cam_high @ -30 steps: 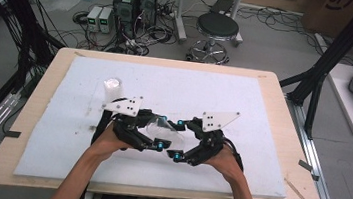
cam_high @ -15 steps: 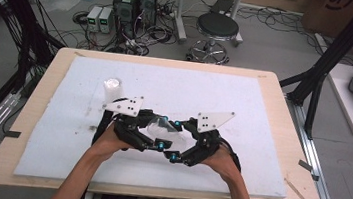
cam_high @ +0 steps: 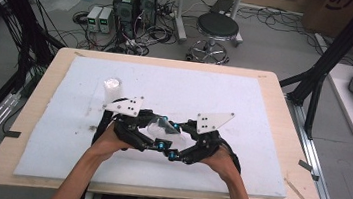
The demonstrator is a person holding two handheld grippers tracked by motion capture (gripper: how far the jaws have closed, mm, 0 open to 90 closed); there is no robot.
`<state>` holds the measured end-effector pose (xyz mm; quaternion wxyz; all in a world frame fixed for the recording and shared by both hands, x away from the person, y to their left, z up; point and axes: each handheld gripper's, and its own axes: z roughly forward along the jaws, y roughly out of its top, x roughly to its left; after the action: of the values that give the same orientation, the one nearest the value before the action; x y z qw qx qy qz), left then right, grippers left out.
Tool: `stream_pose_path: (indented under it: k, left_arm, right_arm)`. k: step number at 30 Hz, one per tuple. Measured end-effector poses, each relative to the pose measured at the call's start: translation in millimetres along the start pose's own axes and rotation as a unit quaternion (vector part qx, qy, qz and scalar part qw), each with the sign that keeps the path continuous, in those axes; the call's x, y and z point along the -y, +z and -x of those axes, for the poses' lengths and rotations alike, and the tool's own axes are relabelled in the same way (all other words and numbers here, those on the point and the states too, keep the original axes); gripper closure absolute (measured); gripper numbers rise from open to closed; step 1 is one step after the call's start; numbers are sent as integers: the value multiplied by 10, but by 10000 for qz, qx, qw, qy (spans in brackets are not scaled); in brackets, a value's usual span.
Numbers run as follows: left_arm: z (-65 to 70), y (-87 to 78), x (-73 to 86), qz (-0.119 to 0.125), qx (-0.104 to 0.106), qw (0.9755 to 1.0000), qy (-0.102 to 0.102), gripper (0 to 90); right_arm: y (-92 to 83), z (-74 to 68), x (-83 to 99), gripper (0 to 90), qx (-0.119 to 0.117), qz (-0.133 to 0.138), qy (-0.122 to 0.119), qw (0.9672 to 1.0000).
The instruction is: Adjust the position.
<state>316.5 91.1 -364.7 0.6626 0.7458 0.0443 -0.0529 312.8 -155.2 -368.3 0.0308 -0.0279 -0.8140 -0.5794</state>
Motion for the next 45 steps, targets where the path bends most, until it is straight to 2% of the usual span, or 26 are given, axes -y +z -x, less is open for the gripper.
stream_pose_path:
  k: [7, 8, 10, 13, 19, 21, 24, 26, 27, 28, 30, 31, 32, 33, 34, 35, 36, 37, 38, 39, 40, 41, 42, 43, 44, 45]
  left_arm:
    - [-2, 0, 1, -9, 8, 10000, 1, 367]
    - [-2, 0, 1, -9, 8, 10000, 1, 349]
    - [1, 9, 2, 30, -210, 9998, -16, 219]
    - [-8, 0, 8, 59, -287, 9996, -59, 79]
    - [11, -54, 6, 101, -322, 9994, 47, 65]
    - [24, -76, 2, 37, -355, 9993, 64, 65]
    - [44, -116, -12, -284, -466, 9984, 116, 65]
    - [59, -135, -26, -626, -586, 9962, 119, 65]
    - [65, -147, -33, -786, -623, 9949, 131, 65]
    - [71, -159, -39, -925, -665, 9934, 149, 65]
    - [77, -182, -60, -1292, -746, 9886, 196, 65]
    - [73, -200, -73, -1527, -782, 9848, 251, 66]
    - [71, -213, -93, -1861, -891, 9781, 264, 74]
    - [71, -213, -93, -1861, -891, 9781, 264, 74]
    - [66, -222, -101, -2012, -914, 9749, 275, 74]
    - [51, -230, -118, -2267, -934, 9691, 269, 74]
    - [41, -227, -121, -2363, -937, 9668, 280, 74]
    - [41, -227, -121, -2363, -937, 9668, 280, 81]
    - [26, -214, -134, -2660, -940, 9590, 262, 88]
    - [26, -214, -134, -2660, -940, 9590, 262, 88]
    - [19, -204, -137, -2813, -927, 9547, 271, 89]
    - [7, -183, -137, -3095, -888, 9463, 278, 90]
    - [7, -183, -137, -3095, -888, 9463, 278, 92]
    - [-2, -174, -135, -3238, -847, 9419, 271, 92]
    - [-13, -158, -130, -3474, -813, 9338, 260, 95]
    - [-13, -158, -130, -3474, -813, 9338, 260, 97]
  right_arm:
    - [2, 4, 1, 348, 32, -13, -48, 10000]
    - [2, 3, 2, 348, 34, -20, -42, 10000]
    - [3, 6, 4, 348, 45, -26, -25, 10000]
    - [-1, 6, 4, 348, 51, -25, -18, 10000]
    - [-10, 10, 8, 348, 72, -42, 18, 10000]
    - [-13, 12, 9, 348, 93, -54, 32, 9999]
    - [-22, 9, 3, 348, 148, -184, 43, 9997]
    - [-22, 14, -6, 347, 245, -362, 45, 9990]
    - [-24, 18, -30, 347, 284, -653, 128, 9974]
    - [-24, 18, -30, 347, 284, -653, 128, 9974]
    - [-24, 29, -64, 347, 351, -942, 120, 9949]
    - [-22, 31, -86, 346, 365, -1097, 138, 9932]
    - [-5, 31, -136, 347, 370, -1412, 129, 9892]
    - [-5, 31, -136, 347, 370, -1412, 129, 9892]
    - [6, 28, -163, 346, 372, -1577, 130, 9867]
    - [36, 26, -213, 346, 377, -1910, 90, 9808]
    - [57, 26, -236, 347, 358, -2073, 79, 9776]
    - [81, 26, -258, 347, 341, -2269, 41, 9733]
    - [108, 27, -277, 347, 336, -2447, 5, 9690]
    - [108, 27, -277, 347, 336, -2447, 5, 9690]
    - [164, 23, -313, 346, 298, -2803, -32, 9594]
    - [187, 22, -332, 347, 308, -2999, -74, 9535]
    - [211, 25, -347, 347, 297, -3157, -117, 9483]
    - [211, 25, -347, 347, 297, -3157, -117, 9483]
    - [255, 31, -373, 346, 300, -3420, -183, 9390]
    - [255, 31, -373, 346, 300, -3420, -183, 9390]
